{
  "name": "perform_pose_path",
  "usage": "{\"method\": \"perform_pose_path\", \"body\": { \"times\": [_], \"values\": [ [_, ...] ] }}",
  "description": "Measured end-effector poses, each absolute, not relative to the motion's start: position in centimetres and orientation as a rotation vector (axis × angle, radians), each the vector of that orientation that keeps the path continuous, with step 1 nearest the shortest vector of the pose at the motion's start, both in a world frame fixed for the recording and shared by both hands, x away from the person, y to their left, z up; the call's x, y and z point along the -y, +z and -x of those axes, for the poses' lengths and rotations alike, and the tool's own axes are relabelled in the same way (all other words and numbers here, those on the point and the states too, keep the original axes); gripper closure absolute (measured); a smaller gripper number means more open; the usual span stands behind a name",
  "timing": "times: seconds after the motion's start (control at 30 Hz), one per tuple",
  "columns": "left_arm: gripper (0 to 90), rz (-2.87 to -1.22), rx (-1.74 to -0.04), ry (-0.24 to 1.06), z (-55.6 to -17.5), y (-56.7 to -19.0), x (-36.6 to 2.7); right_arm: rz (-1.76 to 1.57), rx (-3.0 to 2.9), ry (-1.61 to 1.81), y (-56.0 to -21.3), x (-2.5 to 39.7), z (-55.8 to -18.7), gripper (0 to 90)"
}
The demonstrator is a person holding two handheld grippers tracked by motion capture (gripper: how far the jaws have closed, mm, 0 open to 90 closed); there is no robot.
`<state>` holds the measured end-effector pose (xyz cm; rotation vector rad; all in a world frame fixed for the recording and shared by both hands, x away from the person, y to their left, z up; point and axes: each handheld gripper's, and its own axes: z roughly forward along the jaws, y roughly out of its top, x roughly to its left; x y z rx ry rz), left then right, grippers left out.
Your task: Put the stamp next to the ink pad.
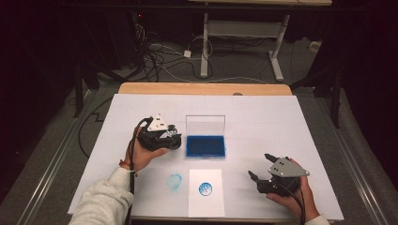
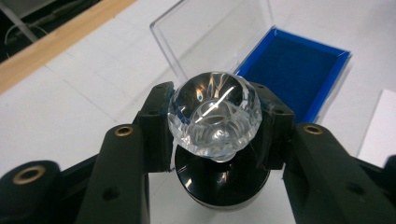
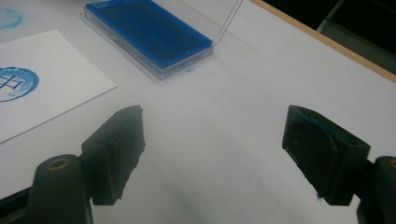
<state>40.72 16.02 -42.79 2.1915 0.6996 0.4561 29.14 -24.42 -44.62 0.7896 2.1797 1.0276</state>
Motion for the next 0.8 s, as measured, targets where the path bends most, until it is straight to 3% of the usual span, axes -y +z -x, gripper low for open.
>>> {"method": "perform_pose_path", "body": {
  "times": [0.6, 0.8],
  "values": [
    [53.8, -2.254, -0.748, 0.472, -41.6, -45.3, -15.5, -0.772, -2.210, 1.025, -44.7, 24.2, -29.0, 21.3],
    [48.4, -2.281, -0.764, 0.481, -41.6, -45.6, -15.4, -0.752, -2.230, 1.022, -44.7, 24.1, -28.9, 22.1]
  ]
}}
